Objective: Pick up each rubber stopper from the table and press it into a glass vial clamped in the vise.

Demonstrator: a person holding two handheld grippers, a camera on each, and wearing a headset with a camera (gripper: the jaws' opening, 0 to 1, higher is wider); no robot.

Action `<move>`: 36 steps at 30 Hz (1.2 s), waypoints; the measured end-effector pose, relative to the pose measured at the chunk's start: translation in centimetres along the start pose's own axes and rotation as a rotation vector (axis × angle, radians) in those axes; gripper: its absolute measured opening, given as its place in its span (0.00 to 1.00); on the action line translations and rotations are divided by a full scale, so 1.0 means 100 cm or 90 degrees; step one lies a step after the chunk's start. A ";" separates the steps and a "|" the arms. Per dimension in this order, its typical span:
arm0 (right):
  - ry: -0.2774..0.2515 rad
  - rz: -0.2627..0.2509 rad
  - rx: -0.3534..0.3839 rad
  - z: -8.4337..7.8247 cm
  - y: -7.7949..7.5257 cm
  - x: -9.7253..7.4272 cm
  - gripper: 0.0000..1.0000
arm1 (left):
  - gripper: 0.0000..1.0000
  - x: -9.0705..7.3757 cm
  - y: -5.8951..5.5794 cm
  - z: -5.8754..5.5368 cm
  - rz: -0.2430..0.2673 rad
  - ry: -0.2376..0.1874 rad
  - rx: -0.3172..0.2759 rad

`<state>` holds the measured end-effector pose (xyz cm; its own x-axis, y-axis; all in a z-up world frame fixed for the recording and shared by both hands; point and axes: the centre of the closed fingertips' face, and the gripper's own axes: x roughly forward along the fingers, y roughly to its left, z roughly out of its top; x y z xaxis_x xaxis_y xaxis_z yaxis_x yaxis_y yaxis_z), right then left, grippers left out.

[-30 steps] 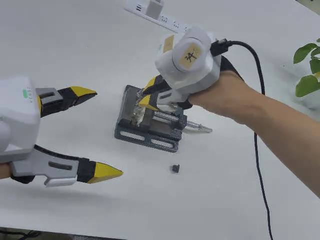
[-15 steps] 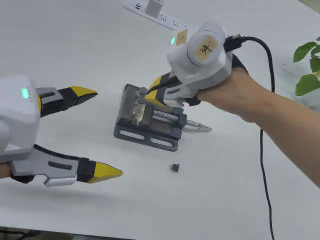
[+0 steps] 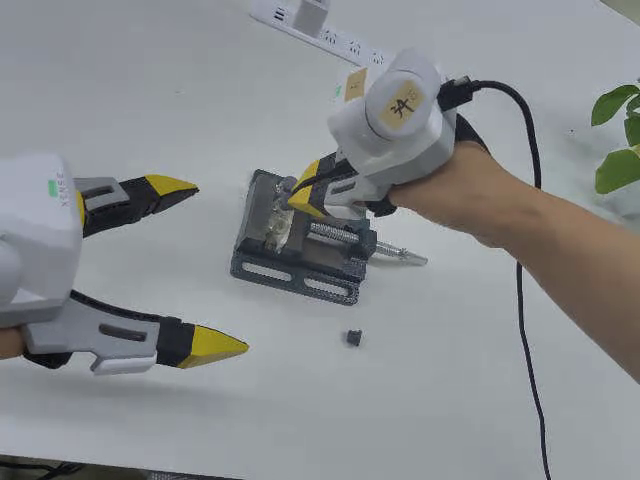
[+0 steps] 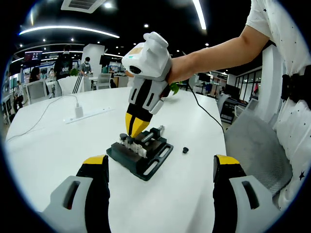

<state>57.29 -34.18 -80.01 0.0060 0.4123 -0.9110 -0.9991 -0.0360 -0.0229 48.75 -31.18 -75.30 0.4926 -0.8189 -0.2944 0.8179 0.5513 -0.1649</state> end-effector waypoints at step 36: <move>0.067 0.032 -0.025 0.000 -0.002 0.004 0.00 | 0.86 0.002 0.002 0.003 0.005 -0.011 -0.007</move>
<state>57.47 -33.96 -80.39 -0.0379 0.3107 -0.9498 -0.9958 -0.0907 0.0101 49.08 -31.25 -75.12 0.5044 -0.8172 -0.2789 0.8107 0.5594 -0.1726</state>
